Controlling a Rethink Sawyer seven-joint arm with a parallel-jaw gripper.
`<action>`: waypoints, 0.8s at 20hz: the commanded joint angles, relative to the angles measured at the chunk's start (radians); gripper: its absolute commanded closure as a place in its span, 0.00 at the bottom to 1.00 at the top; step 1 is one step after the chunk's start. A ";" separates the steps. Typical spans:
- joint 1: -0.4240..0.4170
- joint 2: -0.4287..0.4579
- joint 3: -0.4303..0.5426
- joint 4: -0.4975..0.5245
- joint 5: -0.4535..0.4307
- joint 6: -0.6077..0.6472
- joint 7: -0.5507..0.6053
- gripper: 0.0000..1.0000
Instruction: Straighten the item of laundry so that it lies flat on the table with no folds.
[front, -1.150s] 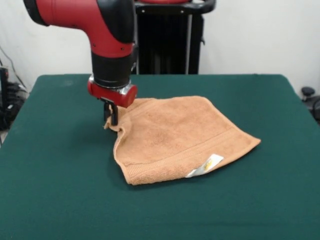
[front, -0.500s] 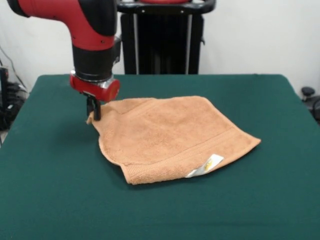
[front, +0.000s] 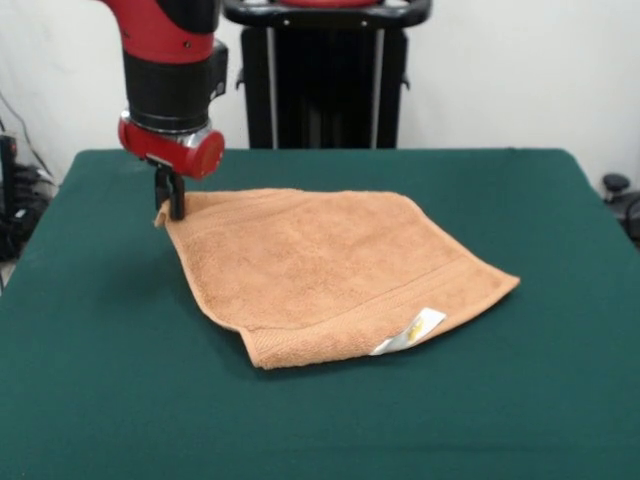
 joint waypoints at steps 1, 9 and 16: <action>0.025 -0.007 0.122 0.085 -0.045 0.120 -0.185 1.00; 0.040 0.009 0.142 0.056 -0.053 0.108 -0.174 1.00; 0.070 0.041 0.142 0.008 -0.041 0.132 -0.156 1.00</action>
